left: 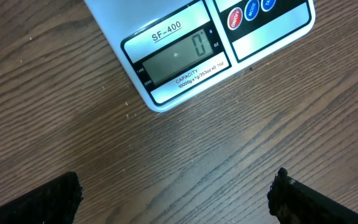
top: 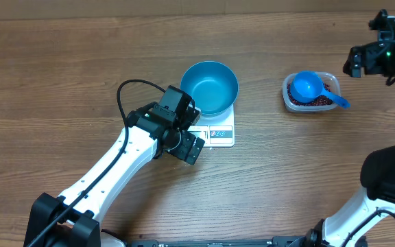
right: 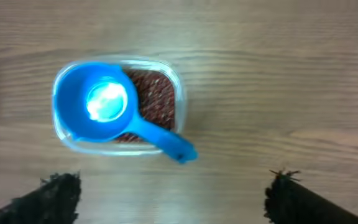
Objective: Scoop item into bowl and weigh 150g on scale
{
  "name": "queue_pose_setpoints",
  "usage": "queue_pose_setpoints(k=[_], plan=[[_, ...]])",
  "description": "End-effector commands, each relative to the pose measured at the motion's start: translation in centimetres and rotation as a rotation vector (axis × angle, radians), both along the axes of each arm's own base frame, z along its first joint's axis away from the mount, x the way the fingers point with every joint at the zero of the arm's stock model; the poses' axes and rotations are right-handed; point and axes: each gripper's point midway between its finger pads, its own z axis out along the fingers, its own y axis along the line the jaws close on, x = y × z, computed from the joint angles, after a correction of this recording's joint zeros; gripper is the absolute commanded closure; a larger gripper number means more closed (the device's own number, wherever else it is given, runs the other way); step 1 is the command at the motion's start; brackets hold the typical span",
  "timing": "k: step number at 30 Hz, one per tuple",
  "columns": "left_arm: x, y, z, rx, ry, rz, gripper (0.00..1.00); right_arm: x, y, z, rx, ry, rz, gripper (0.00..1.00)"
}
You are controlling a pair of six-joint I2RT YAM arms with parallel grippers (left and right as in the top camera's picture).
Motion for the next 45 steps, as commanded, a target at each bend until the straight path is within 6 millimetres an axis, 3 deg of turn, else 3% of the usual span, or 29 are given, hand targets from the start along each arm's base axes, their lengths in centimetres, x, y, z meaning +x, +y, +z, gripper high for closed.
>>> queue_pose_setpoints(k=[1,2,3,8,11,18,23,27,33,37,40,45], plan=[[0.2,0.1,0.7,-0.005,-0.026,-0.013,0.0,-0.2,0.6,-0.3,0.016,-0.011,0.194,0.03],[0.2,0.1,0.7,-0.004,-0.026,-0.013,0.01,-0.4,1.0,-0.4,0.032,-0.018,0.271,0.18],[0.2,0.1,0.7,-0.005,-0.026,-0.013,0.0,-0.4,1.4,-0.6,0.057,-0.028,0.32,0.22],[0.2,0.1,0.7,-0.004,-0.026,-0.013,0.0,-2.1,2.0,-3.9,0.111,0.053,0.403,0.22],[0.2,0.1,0.7,-0.005,-0.026,-0.013,0.0,-3.1,2.3,-5.6,0.129,0.094,0.46,0.32],[0.3,0.1,0.7,-0.005,-0.026,-0.013,0.0,-2.9,2.6,-8.1,0.132,0.089,0.513,0.45],[0.2,0.1,0.7,-0.005,-0.026,-0.013,0.0,-1.5,2.0,-10.1,0.09,0.044,0.55,0.45],[0.2,0.1,0.7,-0.004,-0.026,-0.013,0.0,-0.5,1.8,-10.1,0.069,0.003,0.559,0.47],[0.2,0.1,0.7,-0.004,-0.026,-0.013,0.0,0.0,2.6,-10.4,0.104,-0.033,0.611,0.5],[0.2,0.1,0.7,-0.005,-0.026,-0.013,0.01,0.0,3.5,-12.0,0.173,-0.019,0.633,0.5],[0.3,0.1,0.7,-0.005,-0.026,-0.013,0.0,-0.4,3.4,-13.2,0.188,0.018,0.632,0.5],[0.2,0.1,0.7,-0.004,-0.026,-0.013,0.0,-0.1,3.3,-13.3,0.172,0.004,0.657,0.51]])
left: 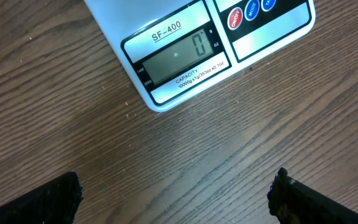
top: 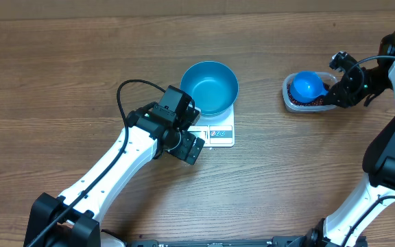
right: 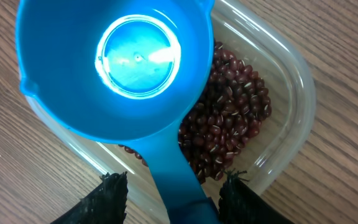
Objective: Scoop item into bowl and weigh 150g on scale
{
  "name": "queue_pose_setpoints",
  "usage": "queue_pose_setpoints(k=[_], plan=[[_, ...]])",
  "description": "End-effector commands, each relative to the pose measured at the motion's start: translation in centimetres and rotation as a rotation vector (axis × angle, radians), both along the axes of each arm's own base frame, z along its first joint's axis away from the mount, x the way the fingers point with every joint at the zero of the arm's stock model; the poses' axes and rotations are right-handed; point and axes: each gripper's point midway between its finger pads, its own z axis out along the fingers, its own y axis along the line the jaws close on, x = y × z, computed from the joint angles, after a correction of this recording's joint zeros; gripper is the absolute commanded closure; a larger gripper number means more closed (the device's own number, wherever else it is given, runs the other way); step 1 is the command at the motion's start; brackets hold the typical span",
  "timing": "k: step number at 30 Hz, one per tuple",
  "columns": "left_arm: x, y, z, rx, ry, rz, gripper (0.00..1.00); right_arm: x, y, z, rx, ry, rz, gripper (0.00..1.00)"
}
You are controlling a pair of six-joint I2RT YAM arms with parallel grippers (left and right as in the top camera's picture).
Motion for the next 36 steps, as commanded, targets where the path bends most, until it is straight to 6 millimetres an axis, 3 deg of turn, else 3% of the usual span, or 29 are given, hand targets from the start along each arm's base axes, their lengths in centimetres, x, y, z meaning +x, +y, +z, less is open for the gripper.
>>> queue_pose_setpoints(k=[1,9,14,20,29,36], plan=[[0.3,0.1,0.7,-0.005,-0.026,-0.013,0.0,0.4,0.2,0.1,0.007,-0.032,0.031,0.51],[0.3,0.1,0.7,-0.004,-0.026,-0.013,0.01,0.4,0.2,-0.6,0.007,-0.028,0.03,0.51],[0.3,0.1,0.7,-0.005,-0.026,-0.013,0.0,-0.3,0.5,-0.7,0.019,-0.001,0.03,0.59],[0.3,0.1,0.7,-0.005,-0.026,-0.013,0.0,-1.5,0.6,-0.7,0.023,0.063,0.004,0.61],[0.3,0.1,0.7,-0.004,-0.026,-0.013,0.01,-2.2,1.0,-0.6,0.064,0.183,-0.226,0.61],[0.3,0.1,0.7,-0.004,-0.026,-0.013,0.0,-2.5,1.2,-0.6,0.108,0.325,-0.547,0.61]])
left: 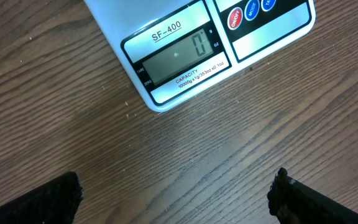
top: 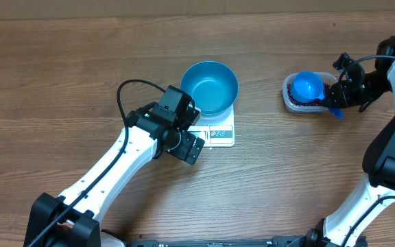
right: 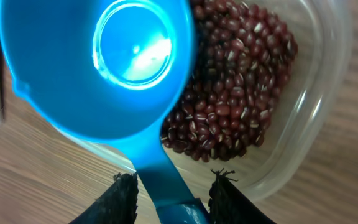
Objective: Scoop item into bowl and weigh 150g on scale
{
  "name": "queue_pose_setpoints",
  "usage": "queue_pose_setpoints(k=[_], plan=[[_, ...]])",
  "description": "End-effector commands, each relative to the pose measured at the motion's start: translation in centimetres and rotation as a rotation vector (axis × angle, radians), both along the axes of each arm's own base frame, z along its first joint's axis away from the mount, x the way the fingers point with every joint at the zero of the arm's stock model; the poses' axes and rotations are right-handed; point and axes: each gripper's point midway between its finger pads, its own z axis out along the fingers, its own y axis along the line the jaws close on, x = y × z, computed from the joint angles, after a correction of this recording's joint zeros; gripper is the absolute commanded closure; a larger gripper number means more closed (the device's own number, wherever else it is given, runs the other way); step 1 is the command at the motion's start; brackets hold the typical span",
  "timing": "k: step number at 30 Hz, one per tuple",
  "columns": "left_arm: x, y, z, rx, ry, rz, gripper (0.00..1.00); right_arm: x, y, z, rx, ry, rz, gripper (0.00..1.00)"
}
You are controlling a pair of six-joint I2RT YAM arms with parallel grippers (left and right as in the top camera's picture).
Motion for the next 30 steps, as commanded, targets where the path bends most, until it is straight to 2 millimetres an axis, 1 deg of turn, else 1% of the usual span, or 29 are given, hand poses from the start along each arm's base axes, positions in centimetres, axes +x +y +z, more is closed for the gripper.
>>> queue_pose_setpoints(k=[1,3,7,9,11,15,16,19,20,21,22,23,25,27,30], plan=[[0.3,0.1,0.7,-0.004,-0.026,-0.013,0.0,-0.6,0.5,-0.2,0.03,0.121,-0.222,0.61],[0.2,0.1,0.7,-0.004,-0.026,-0.013,0.01,-1.1,1.4,0.1,0.066,0.178,-0.281,0.61],[0.2,0.1,0.7,-0.004,-0.026,-0.013,0.0,-2.2,2.8,0.4,0.085,0.238,-0.264,0.6],[0.2,0.1,0.7,-0.004,-0.026,-0.013,0.0,-2.6,3.5,0.5,0.087,0.261,-0.247,0.55],[0.3,0.1,0.7,-0.005,-0.026,-0.013,0.0,-2.5,4.1,0.5,0.084,0.268,-0.249,0.52],[0.3,0.1,0.7,-0.005,-0.026,-0.013,0.0,-2.5,4.0,0.4,0.072,0.269,-0.251,0.52],[0.3,0.1,0.7,-0.004,-0.026,-0.013,0.0,-2.7,3.6,0.6,0.062,0.274,-0.258,0.51],[0.2,0.1,0.7,-0.004,-0.026,-0.013,0.0,-2.9,1.9,1.4,0.037,0.258,-0.3,0.39],[0.3,0.1,0.7,-0.004,-0.026,-0.013,0.01,-2.8,1.1,1.9,0.037,0.239,-0.327,0.31],[0.3,0.1,0.7,-0.004,-0.026,-0.013,0.0,-2.7,0.6,2.4,0.039,0.219,-0.345,0.16],[0.3,0.1,0.7,-0.004,-0.026,-0.013,0.0,-2.6,0.0,3.2,0.052,0.186,-0.366,0.04],[0.3,0.1,0.7,-0.005,-0.026,-0.013,0.0,-2.4,-0.3,3.9,0.07,0.154,-0.381,0.0],[0.3,0.1,0.7,-0.004,-0.026,-0.013,0.0,-1.9,-0.5,5.5,0.108,0.091,-0.399,0.0],[0.3,0.1,0.7,-0.004,-0.026,-0.013,0.0,-1.9,-0.5,7.2,0.116,0.037,-0.407,0.0],[0.3,0.1,0.7,-0.004,-0.026,-0.013,0.0,-2.2,-0.1,8.3,0.108,0.007,-0.398,0.0]])
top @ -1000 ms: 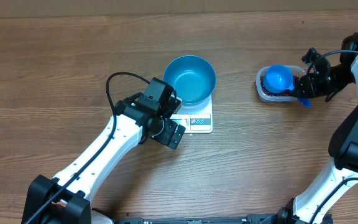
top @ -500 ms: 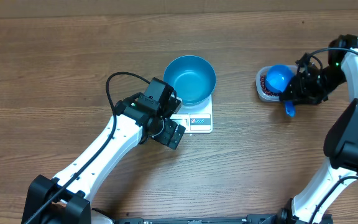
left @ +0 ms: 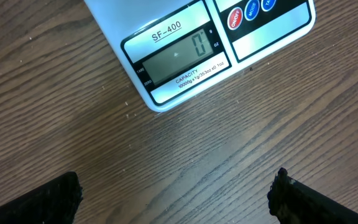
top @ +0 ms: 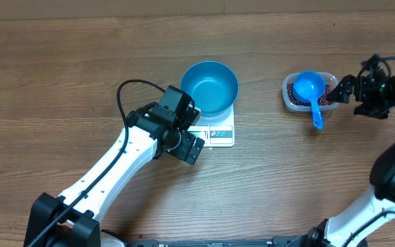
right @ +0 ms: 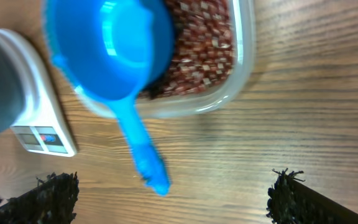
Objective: Scoop item into bowl and weigh 150g on scale
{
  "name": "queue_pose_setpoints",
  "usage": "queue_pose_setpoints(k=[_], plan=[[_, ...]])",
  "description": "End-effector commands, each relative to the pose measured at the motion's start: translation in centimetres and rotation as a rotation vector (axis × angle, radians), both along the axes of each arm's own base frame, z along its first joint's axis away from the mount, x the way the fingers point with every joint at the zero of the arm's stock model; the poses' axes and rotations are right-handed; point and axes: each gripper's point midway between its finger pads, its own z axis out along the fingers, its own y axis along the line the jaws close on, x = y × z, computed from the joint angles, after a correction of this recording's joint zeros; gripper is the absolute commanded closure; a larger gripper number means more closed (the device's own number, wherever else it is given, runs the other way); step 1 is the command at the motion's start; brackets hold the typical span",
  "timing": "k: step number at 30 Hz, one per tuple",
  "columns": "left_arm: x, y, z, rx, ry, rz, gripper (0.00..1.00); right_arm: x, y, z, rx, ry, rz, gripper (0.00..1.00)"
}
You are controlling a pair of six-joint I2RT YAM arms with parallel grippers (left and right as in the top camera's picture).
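Observation:
A blue bowl (top: 210, 88) stands on the white scale (top: 215, 132), whose display (left: 178, 58) reads 0. The clear tub of red beans (top: 328, 88) lies to the right, with the blue scoop (top: 308, 86) resting in it. The scoop's handle (right: 143, 149) sticks out over the table toward the front. My right gripper (top: 352, 96) is open to the right of the tub, holding nothing; in its wrist view (right: 173, 202) the handle lies ahead of the jaws. My left gripper (top: 190, 147) is open over bare wood just in front of the scale.
The left arm lies diagonally across the front left of the table, its black cable looping near the bowl. The wood between scale and tub (top: 262, 103) is bare. The tub sits close to the table's right side.
My right gripper, whose fingers stood narrowly on both sides of the scoop handle, is now wide open and farther right. The handle now points toward the front. The left arm is unchanged.
My right gripper was first open, high at the far right, with the scoop in the tub. Then it was low at the tub with its fingers close around the handle, and stayed so. Now it is open and drawn back, the handle turned. The scale has read 0 throughout.

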Motion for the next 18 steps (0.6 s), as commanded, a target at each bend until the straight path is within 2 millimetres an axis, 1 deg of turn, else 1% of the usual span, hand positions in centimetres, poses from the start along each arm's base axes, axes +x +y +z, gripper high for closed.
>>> queue_pose_setpoints(k=[1,3,5,6,9,11,15,16,17,18], plan=[[0.2,0.1,0.7,-0.004,-0.026,-0.013,0.0,0.3,1.6,3.8,-0.007,-0.119,0.022,0.0],[0.3,0.1,0.7,-0.004,-0.026,-0.013,0.0,0.0,2.2,3.2,-0.008,-0.113,0.029,0.0],[0.3,0.1,0.7,-0.005,-0.026,-0.013,0.0,-0.6,2.6,1.7,-0.025,-0.073,0.021,0.0],[0.3,0.1,0.7,-0.004,-0.026,-0.013,0.0,-1.2,2.5,-0.1,-0.056,-0.028,0.005,0.0],[0.3,0.1,0.7,-0.004,-0.026,-0.013,0.0,-1.7,2.8,-2.4,-0.051,-0.005,-0.005,0.0],[0.3,0.1,0.7,-0.004,-0.026,-0.013,0.0,-1.9,3.1,-3.2,-0.032,-0.008,0.003,0.0],[0.3,0.1,0.7,-0.004,-0.026,-0.013,0.0,-1.4,3.9,-4.1,0.014,-0.051,0.005,0.0],[0.3,0.1,0.7,-0.004,-0.026,-0.013,0.0,-1.4,3.8,-4.3,0.005,-0.046,0.004,0.04],[0.3,0.1,0.7,-0.005,-0.026,-0.013,0.0,-1.5,3.6,-4.4,-0.005,-0.041,0.005,0.16],[0.2,0.1,0.7,-0.004,-0.026,-0.013,0.0,-1.6,3.4,-4.5,-0.016,-0.035,0.005,0.36]])
